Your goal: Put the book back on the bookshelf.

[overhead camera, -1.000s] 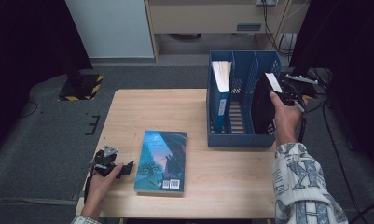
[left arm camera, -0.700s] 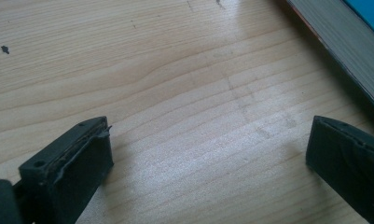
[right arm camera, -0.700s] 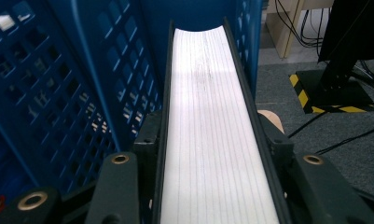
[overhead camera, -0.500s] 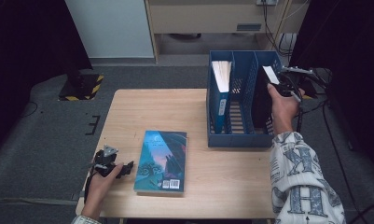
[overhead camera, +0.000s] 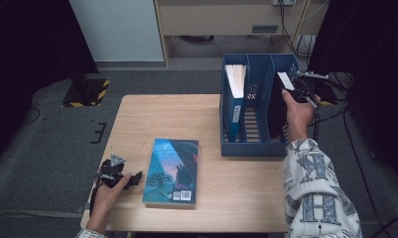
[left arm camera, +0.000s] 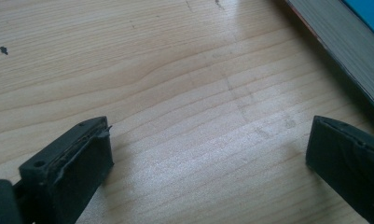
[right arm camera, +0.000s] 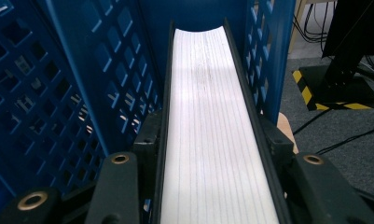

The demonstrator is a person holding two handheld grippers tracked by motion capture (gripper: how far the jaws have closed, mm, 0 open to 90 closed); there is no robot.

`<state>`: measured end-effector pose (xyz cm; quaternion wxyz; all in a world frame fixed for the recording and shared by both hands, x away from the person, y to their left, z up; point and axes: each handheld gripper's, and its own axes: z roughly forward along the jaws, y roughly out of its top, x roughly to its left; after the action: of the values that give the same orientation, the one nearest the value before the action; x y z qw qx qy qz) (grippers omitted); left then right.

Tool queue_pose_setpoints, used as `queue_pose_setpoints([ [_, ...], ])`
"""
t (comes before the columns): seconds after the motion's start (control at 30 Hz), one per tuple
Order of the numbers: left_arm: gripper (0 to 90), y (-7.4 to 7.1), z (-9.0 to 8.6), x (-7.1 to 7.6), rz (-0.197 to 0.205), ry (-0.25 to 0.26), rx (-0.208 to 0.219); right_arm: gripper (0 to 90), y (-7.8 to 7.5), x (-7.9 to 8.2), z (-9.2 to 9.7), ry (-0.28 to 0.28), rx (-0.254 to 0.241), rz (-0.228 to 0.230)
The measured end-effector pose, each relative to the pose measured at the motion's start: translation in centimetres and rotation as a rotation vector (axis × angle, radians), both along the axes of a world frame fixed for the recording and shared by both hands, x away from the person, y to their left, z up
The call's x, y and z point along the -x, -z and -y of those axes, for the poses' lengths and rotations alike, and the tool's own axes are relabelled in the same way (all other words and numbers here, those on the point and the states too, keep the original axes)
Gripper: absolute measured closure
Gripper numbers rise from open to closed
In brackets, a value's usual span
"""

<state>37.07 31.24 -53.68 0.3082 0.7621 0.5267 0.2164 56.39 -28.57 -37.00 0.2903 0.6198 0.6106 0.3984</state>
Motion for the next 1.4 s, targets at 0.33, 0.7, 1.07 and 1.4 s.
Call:
queue_pose_setpoints([
  [0.33,0.0,-0.01,0.01,-0.01,-0.001,0.003,-0.002,53.3,0.51,0.07,-0.05,-0.005,0.0,-0.007],
  [0.7,0.0,-0.01,0.04,-0.03,0.0,0.005,-0.003,52.9,0.67,0.27,-0.13,-0.019,0.002,-0.001],
  [1.07,0.0,-0.01,0.07,-0.04,-0.001,0.008,-0.003,51.5,0.71,0.63,-0.32,-0.033,0.017,-0.006],
  [1.4,0.0,-0.01,0.08,-0.04,-0.001,0.008,-0.002,46.0,0.76,0.88,-0.32,-0.045,-0.031,0.014],
])
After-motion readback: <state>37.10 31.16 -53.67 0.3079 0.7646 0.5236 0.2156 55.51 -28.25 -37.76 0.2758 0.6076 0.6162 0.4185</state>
